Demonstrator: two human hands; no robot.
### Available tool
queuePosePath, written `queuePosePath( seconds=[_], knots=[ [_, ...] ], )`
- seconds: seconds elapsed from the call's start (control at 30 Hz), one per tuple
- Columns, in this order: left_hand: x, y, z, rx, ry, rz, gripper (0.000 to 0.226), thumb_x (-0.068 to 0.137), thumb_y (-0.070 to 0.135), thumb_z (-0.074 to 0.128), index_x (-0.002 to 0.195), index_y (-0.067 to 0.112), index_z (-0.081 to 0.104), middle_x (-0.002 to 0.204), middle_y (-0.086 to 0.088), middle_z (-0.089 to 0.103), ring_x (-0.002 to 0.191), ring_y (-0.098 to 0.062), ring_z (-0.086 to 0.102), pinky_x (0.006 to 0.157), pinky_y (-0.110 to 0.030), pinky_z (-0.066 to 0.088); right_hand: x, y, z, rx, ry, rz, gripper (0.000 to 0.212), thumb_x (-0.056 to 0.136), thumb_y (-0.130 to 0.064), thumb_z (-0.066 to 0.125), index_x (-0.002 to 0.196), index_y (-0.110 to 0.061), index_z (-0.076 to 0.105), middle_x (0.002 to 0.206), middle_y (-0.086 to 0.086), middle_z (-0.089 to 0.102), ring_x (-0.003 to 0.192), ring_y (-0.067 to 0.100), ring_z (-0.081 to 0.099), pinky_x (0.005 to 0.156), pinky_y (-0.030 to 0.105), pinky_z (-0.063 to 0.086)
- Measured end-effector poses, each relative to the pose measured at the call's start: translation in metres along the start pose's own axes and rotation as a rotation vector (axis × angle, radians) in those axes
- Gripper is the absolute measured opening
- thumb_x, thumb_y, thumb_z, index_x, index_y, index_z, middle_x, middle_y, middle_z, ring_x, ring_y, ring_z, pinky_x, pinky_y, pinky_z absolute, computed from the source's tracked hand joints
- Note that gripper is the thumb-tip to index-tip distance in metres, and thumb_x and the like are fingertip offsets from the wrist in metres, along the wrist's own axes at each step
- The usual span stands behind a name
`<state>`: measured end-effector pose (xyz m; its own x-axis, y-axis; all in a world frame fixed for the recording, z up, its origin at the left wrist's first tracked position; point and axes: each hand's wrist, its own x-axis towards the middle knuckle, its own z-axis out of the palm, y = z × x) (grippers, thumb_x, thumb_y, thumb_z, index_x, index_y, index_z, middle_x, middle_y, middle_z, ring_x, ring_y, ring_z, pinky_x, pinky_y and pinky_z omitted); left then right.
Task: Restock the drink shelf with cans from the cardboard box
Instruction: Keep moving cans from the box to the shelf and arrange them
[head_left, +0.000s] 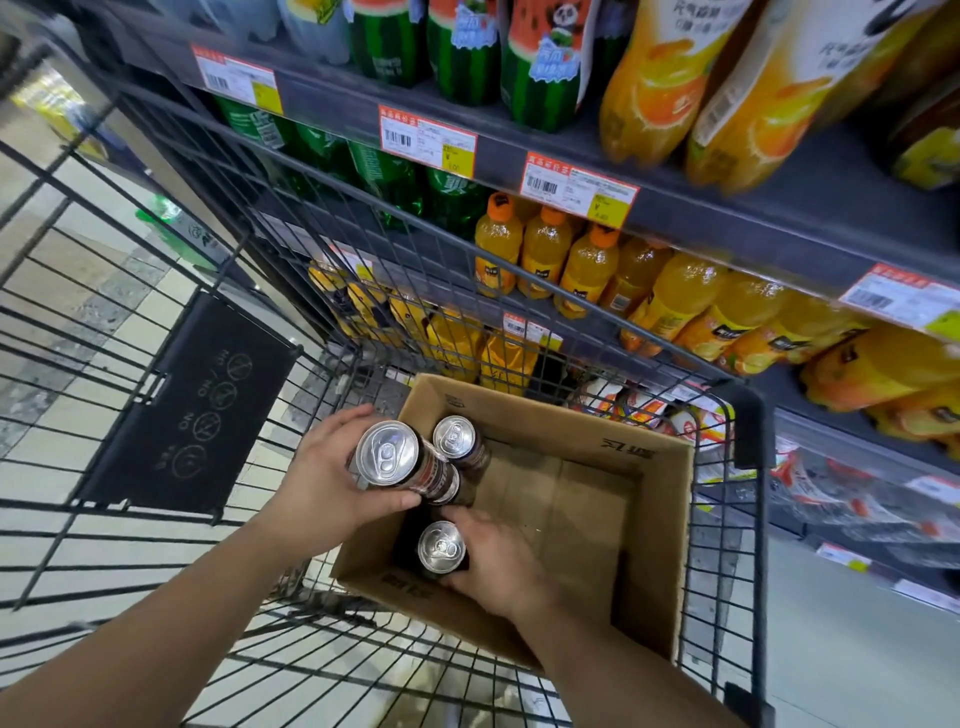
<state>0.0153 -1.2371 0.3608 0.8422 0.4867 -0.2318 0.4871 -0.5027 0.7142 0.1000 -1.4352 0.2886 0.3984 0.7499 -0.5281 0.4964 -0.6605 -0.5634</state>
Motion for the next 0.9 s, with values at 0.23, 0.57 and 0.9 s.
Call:
queuePosePath(
  seconds=[0.23, 0.57, 0.9],
  knots=[
    [-0.007, 0.034, -0.01, 0.04, -0.101, 0.032, 0.084, 0.044, 0.06, 0.086, 0.121, 0.042, 0.054, 0.142, 0.007, 0.041, 0.135, -0.017, 0.032, 0.114, -0.036, 0.024, -0.069, 0.003, -0.046, 0.074, 0.12, 0.131, 0.07, 0.071, -0.038, 0.081, 0.133, -0.038, 0.048, 0.131, -0.005, 0.055, 0.124, 0.018, 0.047, 0.103, 0.026, 0.036],
    [-0.01, 0.163, -0.006, 0.196, -0.241, 0.25, 0.104, 0.035, 0.091, 0.062, 0.124, 0.038, 0.057, 0.14, 0.002, 0.047, 0.138, -0.019, 0.032, 0.114, -0.044, 0.027, -0.183, -0.011, -0.142, 0.359, 0.503, 0.201, 0.066, 0.068, -0.04, 0.083, 0.122, -0.033, 0.047, 0.114, -0.009, 0.064, 0.105, 0.015, 0.06, 0.087, 0.032, 0.05],
    [-0.075, 0.421, 0.121, -0.009, -0.219, 0.543, 0.089, 0.038, 0.066, 0.076, 0.117, 0.027, 0.061, 0.127, 0.003, 0.052, 0.124, -0.017, 0.044, 0.105, -0.029, 0.032, -0.417, 0.101, -0.257, 0.496, 0.914, 0.177, 0.059, 0.064, -0.039, 0.086, 0.115, -0.03, 0.057, 0.106, -0.016, 0.066, 0.097, 0.002, 0.062, 0.084, 0.023, 0.051]
  ],
)
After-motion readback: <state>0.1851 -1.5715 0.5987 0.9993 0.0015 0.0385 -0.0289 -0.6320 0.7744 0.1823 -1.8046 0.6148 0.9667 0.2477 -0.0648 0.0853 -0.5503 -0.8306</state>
